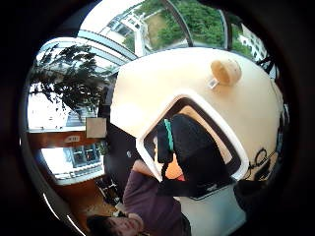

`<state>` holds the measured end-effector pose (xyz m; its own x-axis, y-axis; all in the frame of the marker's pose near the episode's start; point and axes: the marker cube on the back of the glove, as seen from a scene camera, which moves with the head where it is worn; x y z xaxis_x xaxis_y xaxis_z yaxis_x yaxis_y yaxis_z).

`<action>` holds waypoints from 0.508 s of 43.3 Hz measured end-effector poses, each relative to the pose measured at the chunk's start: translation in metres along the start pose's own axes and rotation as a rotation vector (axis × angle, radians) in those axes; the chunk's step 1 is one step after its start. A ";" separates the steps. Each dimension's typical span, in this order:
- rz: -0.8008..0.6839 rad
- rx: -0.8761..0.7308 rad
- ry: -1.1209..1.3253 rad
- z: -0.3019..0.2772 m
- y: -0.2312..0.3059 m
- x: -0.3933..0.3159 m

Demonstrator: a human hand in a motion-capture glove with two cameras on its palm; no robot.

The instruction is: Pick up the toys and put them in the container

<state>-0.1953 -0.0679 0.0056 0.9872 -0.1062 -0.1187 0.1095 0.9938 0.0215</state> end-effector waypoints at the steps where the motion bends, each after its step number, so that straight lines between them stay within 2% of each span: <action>1: 0.014 0.006 0.004 0.001 -0.008 0.004; 10: 0.155 -0.065 0.022 0.047 -0.099 0.043; 16: 0.202 -0.206 0.052 0.114 -0.154 0.068; 22: 0.183 -0.324 0.068 0.178 -0.180 0.077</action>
<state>-0.1189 -0.2611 0.1694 0.9759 0.0656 -0.2081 -0.1209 0.9565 -0.2654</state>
